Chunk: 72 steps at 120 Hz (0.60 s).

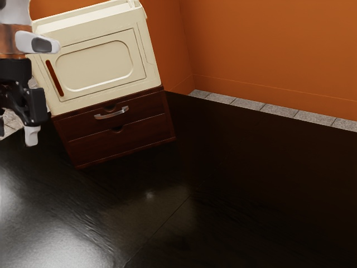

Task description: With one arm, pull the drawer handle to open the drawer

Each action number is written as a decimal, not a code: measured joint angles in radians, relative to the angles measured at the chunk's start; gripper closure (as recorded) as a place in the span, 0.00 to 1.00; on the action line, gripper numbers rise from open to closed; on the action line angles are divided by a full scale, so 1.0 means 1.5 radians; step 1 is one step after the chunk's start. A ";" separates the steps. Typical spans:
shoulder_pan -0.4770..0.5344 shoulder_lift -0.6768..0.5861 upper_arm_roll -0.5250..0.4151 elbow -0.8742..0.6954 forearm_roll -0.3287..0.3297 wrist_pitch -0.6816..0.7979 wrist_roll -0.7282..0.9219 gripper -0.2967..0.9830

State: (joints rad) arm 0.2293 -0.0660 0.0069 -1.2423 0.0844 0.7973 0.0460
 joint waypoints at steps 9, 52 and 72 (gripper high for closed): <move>0.029 0.003 -0.008 -0.022 0.007 0.112 0.007 0.23; -0.004 -0.168 -0.047 -0.307 -0.031 0.369 0.025 0.23; -0.002 -0.268 -0.064 -0.511 -0.049 0.538 0.136 0.23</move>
State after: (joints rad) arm 0.2270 -0.4684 -0.0893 -2.0087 0.0109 1.6037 0.2508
